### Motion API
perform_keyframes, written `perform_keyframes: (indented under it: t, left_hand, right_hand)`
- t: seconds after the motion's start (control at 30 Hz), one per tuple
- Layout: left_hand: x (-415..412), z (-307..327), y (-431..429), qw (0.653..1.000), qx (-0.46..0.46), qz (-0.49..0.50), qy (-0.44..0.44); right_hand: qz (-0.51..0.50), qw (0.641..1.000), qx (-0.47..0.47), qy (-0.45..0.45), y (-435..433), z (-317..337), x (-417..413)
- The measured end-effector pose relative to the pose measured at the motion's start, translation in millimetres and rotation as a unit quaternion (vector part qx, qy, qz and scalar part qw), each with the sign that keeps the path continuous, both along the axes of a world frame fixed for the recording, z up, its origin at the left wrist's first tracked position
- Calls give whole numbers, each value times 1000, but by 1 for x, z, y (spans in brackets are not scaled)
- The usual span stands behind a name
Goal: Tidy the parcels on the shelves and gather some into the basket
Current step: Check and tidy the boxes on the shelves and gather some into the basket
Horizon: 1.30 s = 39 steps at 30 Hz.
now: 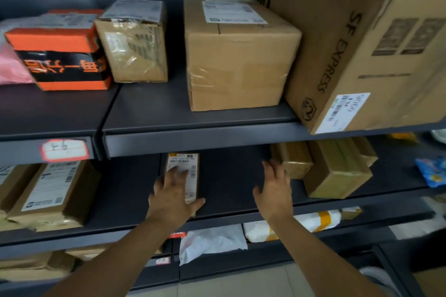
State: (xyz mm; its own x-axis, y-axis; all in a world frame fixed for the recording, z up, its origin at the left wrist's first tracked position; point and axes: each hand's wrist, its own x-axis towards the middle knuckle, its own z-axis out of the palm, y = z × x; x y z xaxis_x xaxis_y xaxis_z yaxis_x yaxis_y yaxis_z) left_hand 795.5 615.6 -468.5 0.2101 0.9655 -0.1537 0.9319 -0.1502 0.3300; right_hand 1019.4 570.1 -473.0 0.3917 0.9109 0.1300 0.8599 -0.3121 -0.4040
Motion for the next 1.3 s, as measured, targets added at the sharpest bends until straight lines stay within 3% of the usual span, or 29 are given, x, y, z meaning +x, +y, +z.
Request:
perform_keyframes:
  t: [0.17,0.4,0.67,0.8,0.87,1.0,1.07,1.13,1.3]
  left_hand:
    - [23,-8,3,999,21,-19,26]
    - [32,-13,5,998,31,-23,50]
    - [22,-15,3,999,32,-12,26]
    - [3,-17,-1,998,63,9,-1]
    - [-17,-20,0,996,79,45,2]
    - [-65,-22,8,988,88,92,86]
    - [-84,-20,11,986,69,106,110]
    - [-96,-17,12,986,45,113,111]
    - [-95,-4,5,980,63,80,169]
  right_hand:
    - [-56,995,-57,-57,8,5,41]
    - [-82,986,-142,-28,30,-5,71]
    - [-108,989,-103,-11,33,-1,42]
    - [-82,991,-75,75,26,4,21]
    - [-50,983,-83,158,25,5,5]
    - [-23,912,-111,393,26,2,-28]
    - [-6,877,-137,460,26,2,-41]
    - [3,881,-153,448,28,1,-50]
    - [20,945,-101,312,28,1,-62]
